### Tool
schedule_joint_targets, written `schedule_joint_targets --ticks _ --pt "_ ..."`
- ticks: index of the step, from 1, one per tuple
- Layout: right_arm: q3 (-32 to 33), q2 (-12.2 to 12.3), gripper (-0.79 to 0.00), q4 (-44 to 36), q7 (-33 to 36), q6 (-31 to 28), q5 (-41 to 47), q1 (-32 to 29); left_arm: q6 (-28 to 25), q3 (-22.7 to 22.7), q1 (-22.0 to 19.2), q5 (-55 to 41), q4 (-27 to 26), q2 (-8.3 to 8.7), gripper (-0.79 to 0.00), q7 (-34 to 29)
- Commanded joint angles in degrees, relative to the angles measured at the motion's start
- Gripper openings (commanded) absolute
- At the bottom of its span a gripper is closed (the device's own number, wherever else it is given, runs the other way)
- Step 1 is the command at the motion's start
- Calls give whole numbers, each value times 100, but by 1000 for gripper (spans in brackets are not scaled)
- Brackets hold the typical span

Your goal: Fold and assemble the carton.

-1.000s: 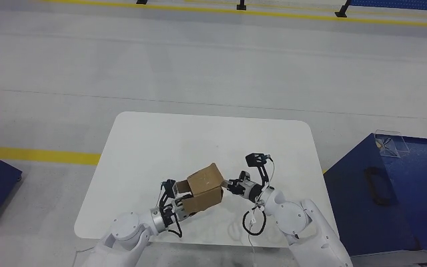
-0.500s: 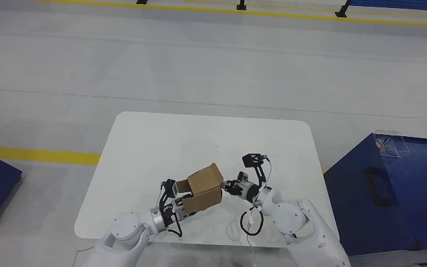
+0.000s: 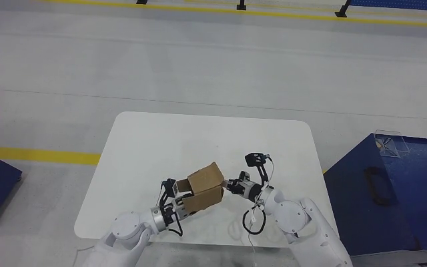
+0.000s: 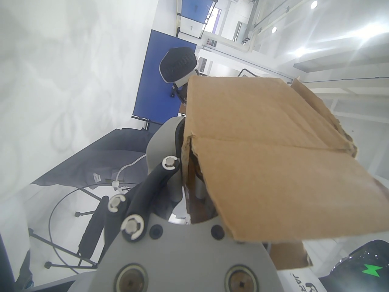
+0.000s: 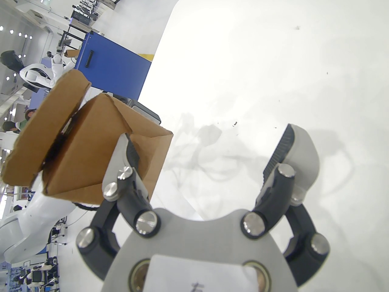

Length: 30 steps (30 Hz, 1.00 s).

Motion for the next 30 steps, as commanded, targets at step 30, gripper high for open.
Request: schedule_joint_targets --ticks 30 --pt "198 49 0 456 175 -6 313 41 64 61 -83 -48 21 -21 -785 62"
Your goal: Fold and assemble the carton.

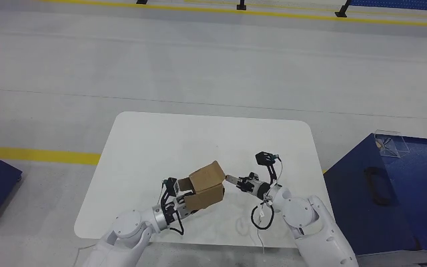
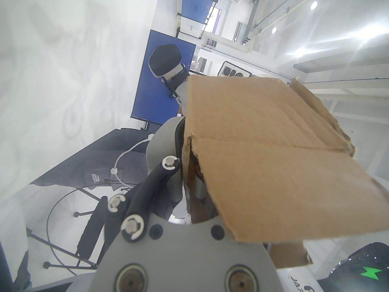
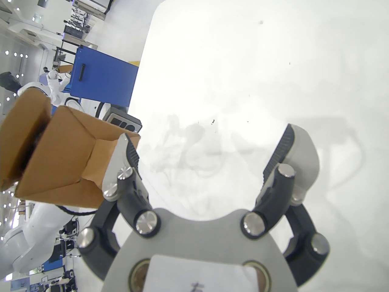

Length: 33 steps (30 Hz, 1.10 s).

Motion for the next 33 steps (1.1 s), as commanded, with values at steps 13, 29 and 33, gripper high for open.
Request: schedule_joint_targets --ticks 13,29,33 --pt "32 22 0 -163 2 -205 273 -110 8 94 -45 34 42 -20 -785 7" --pt "1282 163 0 -731 -1022 -335 645 -857 -55 118 63 129 0 -13 -785 16" --pt "1892 157 0 -1143 -2185 -55 767 -1465 -12 152 39 168 24 -19 -785 46"
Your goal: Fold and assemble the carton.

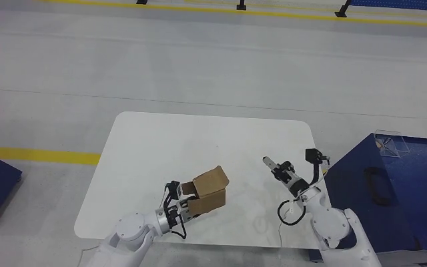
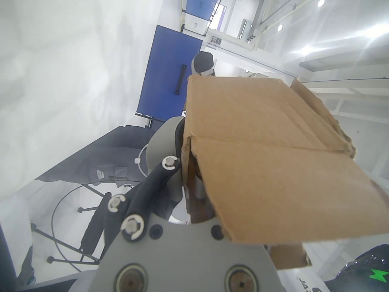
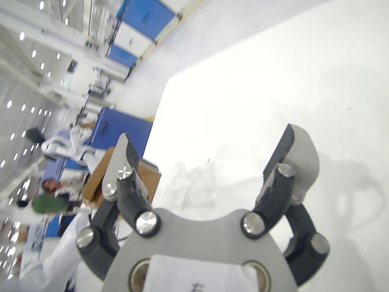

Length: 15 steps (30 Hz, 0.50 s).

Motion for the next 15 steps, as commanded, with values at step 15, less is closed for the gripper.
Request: schedule_joint_targets --ticks 15 --pt "352 -11 0 -222 -277 -17 605 -414 20 27 -25 41 9 -6 -785 37"
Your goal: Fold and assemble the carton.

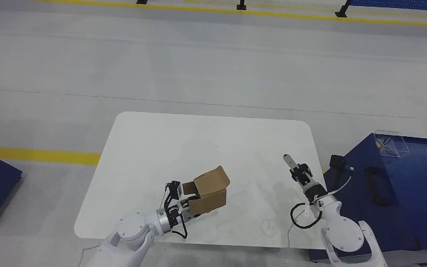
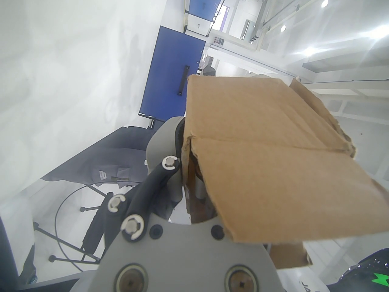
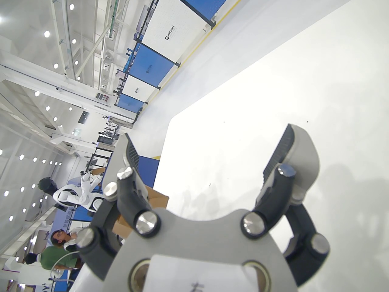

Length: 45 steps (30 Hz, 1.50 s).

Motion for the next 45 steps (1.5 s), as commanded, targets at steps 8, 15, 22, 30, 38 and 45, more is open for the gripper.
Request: schedule_joint_targets --ticks 8,15,22,30,38,45 --pt "0 0 0 0 0 0 0 0 639 8 51 -6 -374 10 -785 216" --pt "0 0 0 0 0 0 0 0 3355 47 457 -381 -1933 -68 -785 2613" --pt "0 0 0 0 0 0 0 0 5256 -213 637 -2836 -2573 -371 -785 5612" --pt "0 0 0 0 0 0 0 0 4214 54 661 -6333 -2919 -827 -785 9646" --pt "0 0 0 0 0 0 0 0 1675 754 -130 -7167 -2578 -1132 -785 12511" --pt "0 0 0 0 0 0 0 0 852 1055 -727 -7155 -1953 -1304 -785 12700"
